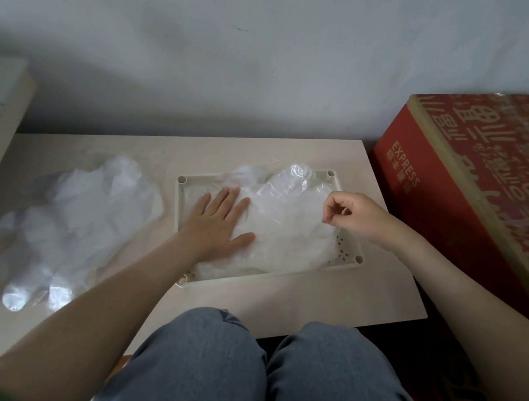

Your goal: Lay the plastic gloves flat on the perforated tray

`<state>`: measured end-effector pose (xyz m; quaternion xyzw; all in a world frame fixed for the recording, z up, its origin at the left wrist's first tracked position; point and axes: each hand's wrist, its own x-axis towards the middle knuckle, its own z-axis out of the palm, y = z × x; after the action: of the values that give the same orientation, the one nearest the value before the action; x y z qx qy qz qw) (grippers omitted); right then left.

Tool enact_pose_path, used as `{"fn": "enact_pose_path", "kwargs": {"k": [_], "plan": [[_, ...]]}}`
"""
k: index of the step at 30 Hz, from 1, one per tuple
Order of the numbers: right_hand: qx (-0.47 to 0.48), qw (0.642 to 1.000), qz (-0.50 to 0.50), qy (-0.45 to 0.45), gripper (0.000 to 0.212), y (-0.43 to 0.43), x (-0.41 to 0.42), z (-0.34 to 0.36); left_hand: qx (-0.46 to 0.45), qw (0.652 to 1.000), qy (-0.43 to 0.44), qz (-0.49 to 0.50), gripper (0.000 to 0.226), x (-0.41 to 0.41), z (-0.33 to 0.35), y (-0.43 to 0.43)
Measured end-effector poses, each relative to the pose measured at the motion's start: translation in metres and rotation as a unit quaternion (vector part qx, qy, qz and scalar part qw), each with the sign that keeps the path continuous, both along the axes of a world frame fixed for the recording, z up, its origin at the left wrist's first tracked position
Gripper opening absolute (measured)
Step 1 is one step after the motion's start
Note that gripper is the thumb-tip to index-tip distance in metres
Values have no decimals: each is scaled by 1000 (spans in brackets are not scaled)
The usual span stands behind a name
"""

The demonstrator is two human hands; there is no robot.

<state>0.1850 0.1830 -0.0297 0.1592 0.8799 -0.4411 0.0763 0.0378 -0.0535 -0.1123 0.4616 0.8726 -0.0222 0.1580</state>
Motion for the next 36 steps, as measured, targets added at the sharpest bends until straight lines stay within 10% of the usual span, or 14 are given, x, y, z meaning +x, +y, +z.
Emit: {"fn": "enact_pose_path", "kwargs": {"k": [10, 16, 28, 36], "plan": [[224, 957, 144, 117, 12, -62, -12, -11, -7, 1000, 1, 3, 75, 1, 1, 1], [426, 873, 240, 0, 28, -79, -19, -31, -6, 1000, -5, 5, 76, 1, 2, 2], [118, 976, 160, -86, 16, -61, -26, 3, -10, 1000, -10, 3, 76, -1, 2, 2], [11, 982, 121, -142, 7, -51, -21, 9, -17, 999, -37, 5, 76, -5, 4, 2]]}}
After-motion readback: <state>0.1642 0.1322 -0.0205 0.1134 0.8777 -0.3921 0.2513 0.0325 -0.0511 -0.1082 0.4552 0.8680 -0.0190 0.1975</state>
